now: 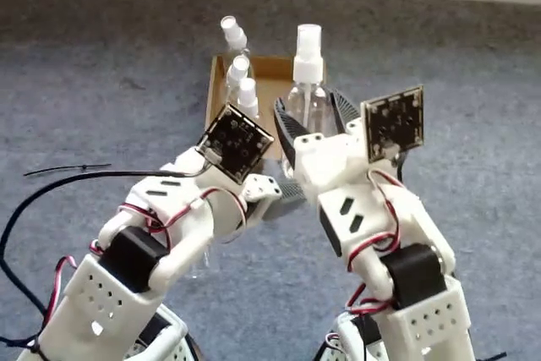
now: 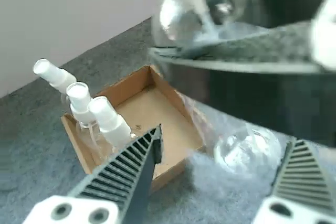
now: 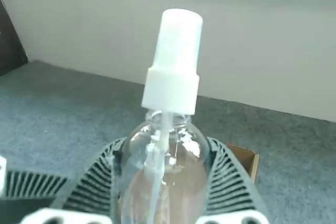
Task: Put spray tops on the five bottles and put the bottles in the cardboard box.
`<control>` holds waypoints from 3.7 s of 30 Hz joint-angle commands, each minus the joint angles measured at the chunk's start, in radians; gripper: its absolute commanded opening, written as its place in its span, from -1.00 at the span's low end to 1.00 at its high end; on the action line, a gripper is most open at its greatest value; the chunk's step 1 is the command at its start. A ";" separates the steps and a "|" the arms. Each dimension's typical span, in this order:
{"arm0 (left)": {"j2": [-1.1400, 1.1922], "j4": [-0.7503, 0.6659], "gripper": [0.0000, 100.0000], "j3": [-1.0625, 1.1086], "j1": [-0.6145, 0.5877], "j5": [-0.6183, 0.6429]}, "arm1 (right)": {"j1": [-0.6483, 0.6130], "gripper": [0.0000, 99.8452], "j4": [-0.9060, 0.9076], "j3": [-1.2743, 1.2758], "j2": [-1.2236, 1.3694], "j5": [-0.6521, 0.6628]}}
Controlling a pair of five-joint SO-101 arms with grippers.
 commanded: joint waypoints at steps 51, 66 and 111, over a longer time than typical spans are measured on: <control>-0.389 0.044 -0.33 0.312 -0.727 0.012 | 0.183 -0.99 -0.776 -0.639 1.448 0.054; -0.389 0.044 -0.33 0.312 -0.727 0.012 | 0.199 -0.99 -0.826 -0.644 1.569 0.055; -0.389 0.044 -0.33 0.312 -0.727 0.012 | 0.193 -0.45 -0.725 -0.661 1.480 0.061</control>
